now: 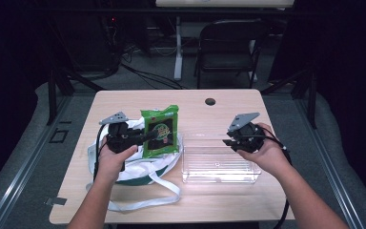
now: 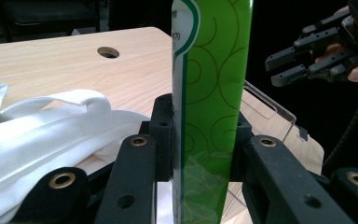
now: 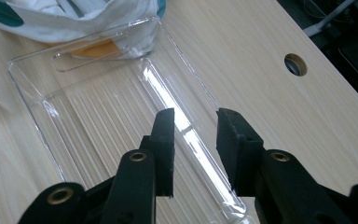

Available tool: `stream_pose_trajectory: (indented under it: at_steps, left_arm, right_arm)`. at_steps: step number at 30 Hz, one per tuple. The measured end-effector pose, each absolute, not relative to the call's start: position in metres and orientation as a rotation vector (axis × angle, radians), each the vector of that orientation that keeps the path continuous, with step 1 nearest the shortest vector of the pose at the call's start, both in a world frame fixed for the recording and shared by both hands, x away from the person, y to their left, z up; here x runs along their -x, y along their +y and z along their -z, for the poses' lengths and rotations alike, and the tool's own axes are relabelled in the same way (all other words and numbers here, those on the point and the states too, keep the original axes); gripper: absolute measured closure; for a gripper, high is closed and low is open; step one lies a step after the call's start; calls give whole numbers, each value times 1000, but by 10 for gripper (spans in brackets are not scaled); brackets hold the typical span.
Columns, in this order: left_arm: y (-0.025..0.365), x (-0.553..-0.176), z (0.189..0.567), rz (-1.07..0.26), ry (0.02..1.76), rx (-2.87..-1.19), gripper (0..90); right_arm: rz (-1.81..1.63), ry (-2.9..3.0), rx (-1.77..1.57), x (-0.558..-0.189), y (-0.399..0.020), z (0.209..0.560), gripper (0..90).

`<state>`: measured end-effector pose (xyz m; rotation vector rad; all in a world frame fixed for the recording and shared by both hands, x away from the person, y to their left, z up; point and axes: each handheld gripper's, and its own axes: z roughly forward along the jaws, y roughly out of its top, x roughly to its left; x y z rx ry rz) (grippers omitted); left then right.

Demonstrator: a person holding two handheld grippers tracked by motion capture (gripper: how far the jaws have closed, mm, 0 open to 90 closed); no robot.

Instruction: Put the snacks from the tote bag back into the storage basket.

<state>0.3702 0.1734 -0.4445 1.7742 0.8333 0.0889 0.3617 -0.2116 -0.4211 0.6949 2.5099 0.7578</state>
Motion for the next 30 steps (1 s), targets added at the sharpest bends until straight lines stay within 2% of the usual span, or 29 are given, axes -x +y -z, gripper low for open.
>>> stream_pose_trajectory:
  at_steps: [14, 30]
  left_arm:
    - [168, -370, 446, -91, 827, -1790, 722]
    - [163, -369, 447, -79, 811, -1795, 722]
  right_arm:
    - [-681, 2553, -642, -379, -197, 406, 657]
    - [-645, 2645, -609, -401, -187, 383, 698]
